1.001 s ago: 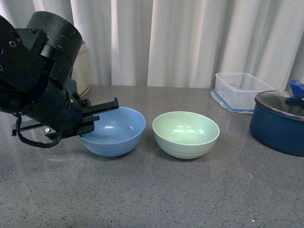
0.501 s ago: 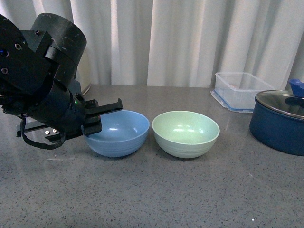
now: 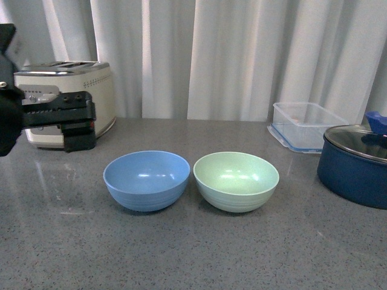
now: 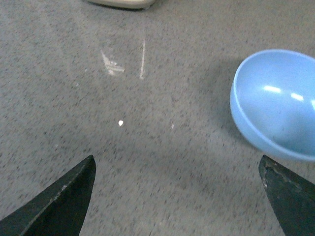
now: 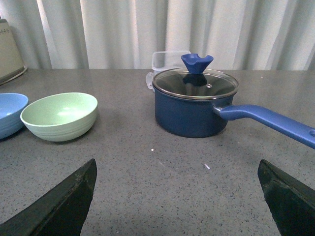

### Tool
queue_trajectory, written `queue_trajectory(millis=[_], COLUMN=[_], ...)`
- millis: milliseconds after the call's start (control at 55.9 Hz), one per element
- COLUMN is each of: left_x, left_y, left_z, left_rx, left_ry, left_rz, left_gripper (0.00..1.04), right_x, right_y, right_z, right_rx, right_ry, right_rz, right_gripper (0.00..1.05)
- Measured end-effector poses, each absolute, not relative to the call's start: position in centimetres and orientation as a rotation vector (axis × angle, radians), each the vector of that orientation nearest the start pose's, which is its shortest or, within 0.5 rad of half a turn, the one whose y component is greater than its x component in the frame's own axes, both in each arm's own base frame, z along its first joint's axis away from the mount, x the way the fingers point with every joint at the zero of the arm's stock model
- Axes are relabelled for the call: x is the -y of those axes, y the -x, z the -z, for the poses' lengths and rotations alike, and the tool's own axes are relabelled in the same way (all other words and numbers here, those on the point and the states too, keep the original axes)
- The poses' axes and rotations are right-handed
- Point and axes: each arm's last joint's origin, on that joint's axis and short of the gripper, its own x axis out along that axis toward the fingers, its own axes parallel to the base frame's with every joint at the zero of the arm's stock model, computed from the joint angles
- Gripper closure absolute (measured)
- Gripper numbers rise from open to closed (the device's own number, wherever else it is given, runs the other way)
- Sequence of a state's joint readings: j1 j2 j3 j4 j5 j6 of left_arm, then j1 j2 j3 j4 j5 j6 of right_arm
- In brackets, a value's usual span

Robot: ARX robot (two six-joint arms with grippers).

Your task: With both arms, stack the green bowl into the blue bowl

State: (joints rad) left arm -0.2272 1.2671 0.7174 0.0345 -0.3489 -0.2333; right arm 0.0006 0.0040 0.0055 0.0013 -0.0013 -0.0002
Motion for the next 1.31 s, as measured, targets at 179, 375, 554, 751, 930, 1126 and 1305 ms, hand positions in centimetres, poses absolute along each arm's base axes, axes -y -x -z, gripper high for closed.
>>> queue_trajectory(millis=[179,375,554,751,930,1126,1305], left_x=[4.5,4.4,2.9,1.6,0.7,0.0,0.0], left_y=[-22.2,-22.2,-19.6,-16.9,-15.6,-14.2,-13.4], left_z=[-23.3,-22.8,-21.3,-19.3,-18.6,-17.9,-17.5], left_rx=[-0.429,-0.346,-0.007,-0.009,-0.007,-0.006,-0.006], left_ry=[0.031,0.029,0.025,0.010,0.007,0.007,0.007], left_rz=[-0.173,-0.096,0.009,0.007,0.026,0.001,0.000], left_gripper=[0.07,0.13,0.49,0.96,1.01,1.01,1.01], right_x=[0.0,0.0,0.0,0.0,0.0,0.0,0.0], right_y=[-9.8,-9.8,-9.8,-9.8,-9.8,-9.8,-9.8], right_z=[-16.5,-16.5,-16.5,-16.5,-16.5,-16.5,-16.5], right_rx=[0.003,0.003,0.003,0.003,0.003,0.003,0.003], right_ry=[0.000,0.000,0.000,0.000,0.000,0.000,0.000], right_rz=[-0.002,-0.002,-0.002,-0.002,-0.002,-0.002,-0.002], right_gripper=[0.10,0.10,0.10,0.10,0.10,0.10,0.10])
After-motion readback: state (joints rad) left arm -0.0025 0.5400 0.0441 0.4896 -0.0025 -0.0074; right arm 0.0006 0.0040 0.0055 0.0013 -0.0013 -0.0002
